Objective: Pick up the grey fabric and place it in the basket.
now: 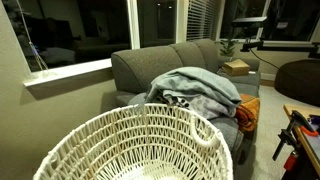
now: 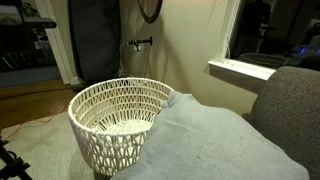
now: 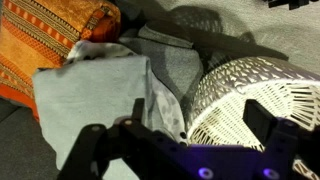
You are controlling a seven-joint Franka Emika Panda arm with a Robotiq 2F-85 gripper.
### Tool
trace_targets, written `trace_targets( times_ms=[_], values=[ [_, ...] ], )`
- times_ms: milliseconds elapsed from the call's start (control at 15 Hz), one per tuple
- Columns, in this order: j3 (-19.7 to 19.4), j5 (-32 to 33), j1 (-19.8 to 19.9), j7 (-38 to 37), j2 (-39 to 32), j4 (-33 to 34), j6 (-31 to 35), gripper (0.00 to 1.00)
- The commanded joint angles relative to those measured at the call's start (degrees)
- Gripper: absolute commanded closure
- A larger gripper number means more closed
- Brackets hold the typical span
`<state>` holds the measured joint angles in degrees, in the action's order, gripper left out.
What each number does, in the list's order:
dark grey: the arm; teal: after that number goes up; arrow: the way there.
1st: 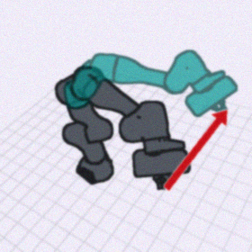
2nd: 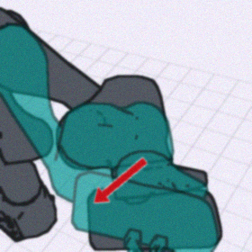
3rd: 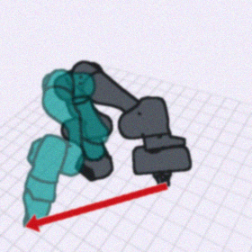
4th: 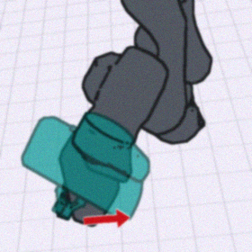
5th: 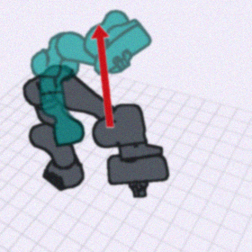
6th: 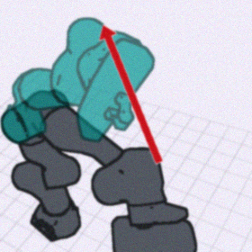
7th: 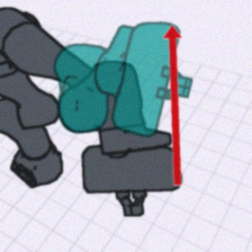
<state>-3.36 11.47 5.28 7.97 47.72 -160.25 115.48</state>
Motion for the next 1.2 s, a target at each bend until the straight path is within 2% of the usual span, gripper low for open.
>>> trace_targets(
  times_ms=[0,533,1133],
  values=[
    [-0.36,0.27,-0.43,-0.27,-0.12,-0.38,-0.4,0.0],
    [-0.35,0.26,-0.42,-0.26,-0.45,-1.29,-0.39,0.0],
    [-0.23,0.08,-0.85,-0.6,-6.66,1.29,2.99,0.0]
  ],
)
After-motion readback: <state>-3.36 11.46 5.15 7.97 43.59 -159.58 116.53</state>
